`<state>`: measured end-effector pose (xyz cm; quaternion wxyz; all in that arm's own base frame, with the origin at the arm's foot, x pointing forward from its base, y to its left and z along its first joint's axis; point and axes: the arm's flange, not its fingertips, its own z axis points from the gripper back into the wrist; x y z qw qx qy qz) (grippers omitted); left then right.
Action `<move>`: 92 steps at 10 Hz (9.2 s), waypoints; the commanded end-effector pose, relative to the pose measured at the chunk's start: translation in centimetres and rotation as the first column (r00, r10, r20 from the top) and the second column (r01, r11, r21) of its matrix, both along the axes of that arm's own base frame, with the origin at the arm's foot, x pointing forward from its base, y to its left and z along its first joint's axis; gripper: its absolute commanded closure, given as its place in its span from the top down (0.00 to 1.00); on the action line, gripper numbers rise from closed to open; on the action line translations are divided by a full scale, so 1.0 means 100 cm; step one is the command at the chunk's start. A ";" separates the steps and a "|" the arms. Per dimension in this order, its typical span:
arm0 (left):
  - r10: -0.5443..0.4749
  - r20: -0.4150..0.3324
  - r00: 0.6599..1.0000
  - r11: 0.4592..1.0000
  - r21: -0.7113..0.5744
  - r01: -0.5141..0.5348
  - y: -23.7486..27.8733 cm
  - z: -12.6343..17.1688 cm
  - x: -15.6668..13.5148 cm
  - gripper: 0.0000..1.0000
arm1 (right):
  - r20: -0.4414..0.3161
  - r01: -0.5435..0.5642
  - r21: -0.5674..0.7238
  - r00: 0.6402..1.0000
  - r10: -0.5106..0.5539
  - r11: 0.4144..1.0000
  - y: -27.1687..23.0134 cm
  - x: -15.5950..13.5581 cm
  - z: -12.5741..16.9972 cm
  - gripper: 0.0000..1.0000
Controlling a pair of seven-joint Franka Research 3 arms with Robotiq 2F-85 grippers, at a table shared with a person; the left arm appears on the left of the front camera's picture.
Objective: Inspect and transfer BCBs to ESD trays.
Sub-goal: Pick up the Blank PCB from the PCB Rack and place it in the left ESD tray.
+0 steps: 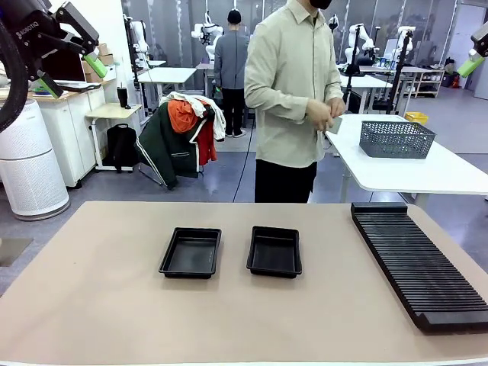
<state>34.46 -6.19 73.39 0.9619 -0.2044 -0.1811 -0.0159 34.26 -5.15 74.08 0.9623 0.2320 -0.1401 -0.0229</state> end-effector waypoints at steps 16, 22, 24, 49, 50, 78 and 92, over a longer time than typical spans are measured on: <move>-0.003 -0.010 1.000 1.000 0.013 0.003 0.002 0.002 0.001 1.00 | 0.001 0.000 0.001 1.000 0.000 1.000 0.000 0.000 0.000 1.00; -0.003 -0.010 1.000 1.000 0.013 0.003 0.002 0.002 0.001 1.00 | 0.001 0.000 0.001 1.000 0.000 1.000 0.000 0.000 0.000 1.00; -0.003 -0.010 1.000 1.000 0.013 0.003 0.002 0.002 0.001 1.00 | 0.001 0.000 0.001 1.000 0.000 1.000 0.000 0.000 0.000 1.00; -0.003 -0.010 1.000 1.000 0.013 0.003 0.002 0.002 0.001 1.00 | -0.162 -0.770 -0.637 0.152 0.975 0.014 -0.027 0.099 -0.208 1.00; -0.003 -0.010 1.000 1.000 0.013 0.003 0.002 0.002 0.001 1.00 | -0.175 -0.785 -0.619 0.132 0.976 -0.005 -0.025 0.105 -0.221 1.00; -0.003 -0.010 1.000 1.000 0.013 0.003 0.002 0.002 0.001 1.00 | -0.177 -0.824 -0.566 0.077 0.981 -0.037 -0.012 0.175 -0.382 1.00; -0.003 -0.010 1.000 1.000 0.013 0.003 0.002 0.002 0.001 1.00 | -0.215 -0.793 -0.600 0.036 0.976 -0.103 -0.008 0.153 -0.386 0.78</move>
